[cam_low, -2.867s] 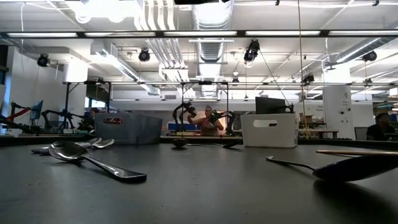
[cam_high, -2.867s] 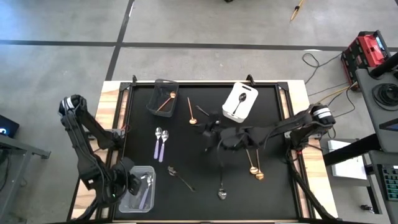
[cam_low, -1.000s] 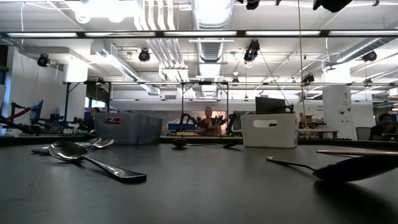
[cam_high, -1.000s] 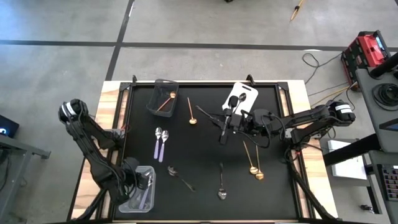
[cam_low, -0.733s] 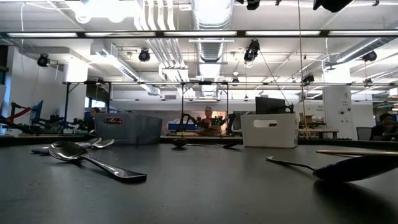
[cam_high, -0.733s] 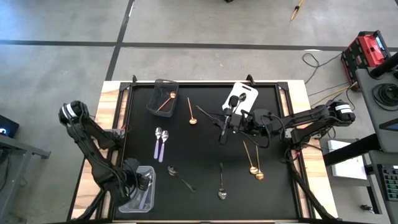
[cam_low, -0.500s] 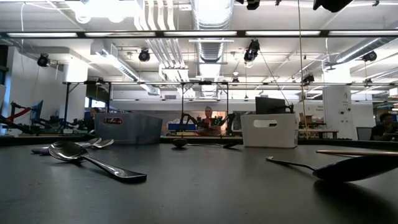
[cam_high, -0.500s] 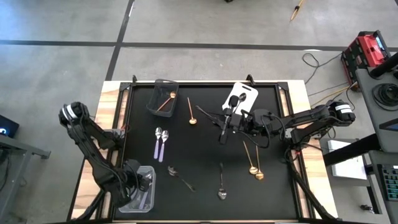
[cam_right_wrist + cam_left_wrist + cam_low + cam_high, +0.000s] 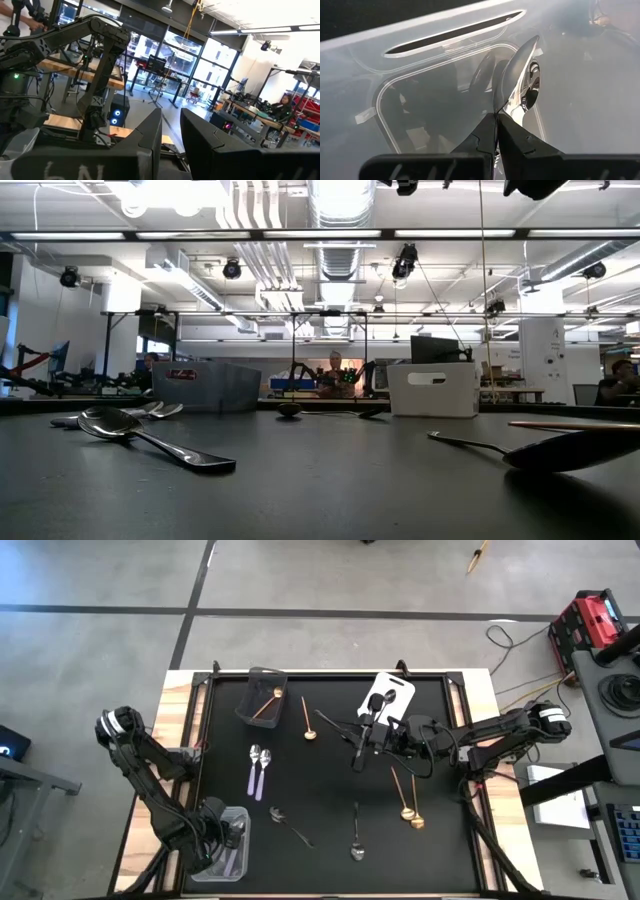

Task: Sort silverware by color (type)
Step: Put the purple spoon into the transparent bin, then put the gold spoon into the black bin

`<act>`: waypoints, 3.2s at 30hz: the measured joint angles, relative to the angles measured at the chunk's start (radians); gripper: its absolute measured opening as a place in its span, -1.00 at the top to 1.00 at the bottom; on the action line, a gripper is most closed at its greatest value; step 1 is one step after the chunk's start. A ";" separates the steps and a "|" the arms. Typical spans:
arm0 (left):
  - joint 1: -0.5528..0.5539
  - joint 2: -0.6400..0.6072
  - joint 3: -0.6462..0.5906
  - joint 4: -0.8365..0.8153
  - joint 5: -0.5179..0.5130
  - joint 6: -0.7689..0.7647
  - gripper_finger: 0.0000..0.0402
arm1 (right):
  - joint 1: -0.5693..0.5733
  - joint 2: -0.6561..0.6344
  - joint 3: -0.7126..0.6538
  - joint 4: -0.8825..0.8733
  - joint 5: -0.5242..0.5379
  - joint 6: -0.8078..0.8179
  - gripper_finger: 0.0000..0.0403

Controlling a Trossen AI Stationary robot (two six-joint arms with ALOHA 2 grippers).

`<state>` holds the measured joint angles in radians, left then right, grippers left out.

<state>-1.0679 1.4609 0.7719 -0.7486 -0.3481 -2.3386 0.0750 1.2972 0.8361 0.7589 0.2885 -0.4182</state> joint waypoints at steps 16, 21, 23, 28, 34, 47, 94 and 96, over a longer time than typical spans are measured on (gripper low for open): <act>0.000 -0.051 0.018 -0.002 0.050 0.040 0.72 | 0.001 0.000 -0.001 -0.002 0.000 0.006 0.70; 0.002 -0.127 0.078 -0.038 0.049 0.131 0.71 | 0.001 0.000 -0.001 -0.002 0.000 0.038 0.70; 0.003 -0.157 0.110 -0.064 0.032 0.202 0.71 | 0.001 0.000 -0.001 -0.002 0.000 0.077 0.70; 0.030 -0.210 0.187 -0.107 -0.085 0.459 0.75 | 0.001 0.000 0.027 -0.075 0.000 0.155 0.70; 0.143 -0.251 0.236 -0.106 -0.148 0.902 0.81 | 0.001 0.006 0.151 -0.377 0.000 0.256 0.70; 0.384 -0.327 0.226 0.199 -0.043 2.031 0.81 | 0.029 0.038 0.249 -0.789 -0.005 0.628 0.70; 1.086 -0.777 -0.157 0.704 0.473 2.764 0.81 | 0.058 0.203 0.254 -1.909 -0.269 1.666 0.70; 1.086 -0.783 -0.153 0.689 0.449 2.768 0.81 | 0.058 0.203 0.254 -1.921 -0.283 1.665 0.70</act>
<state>0.0177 0.6780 0.6190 -0.0600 0.1009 0.4292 0.1329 1.5005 1.0904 -1.1622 0.0058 1.2467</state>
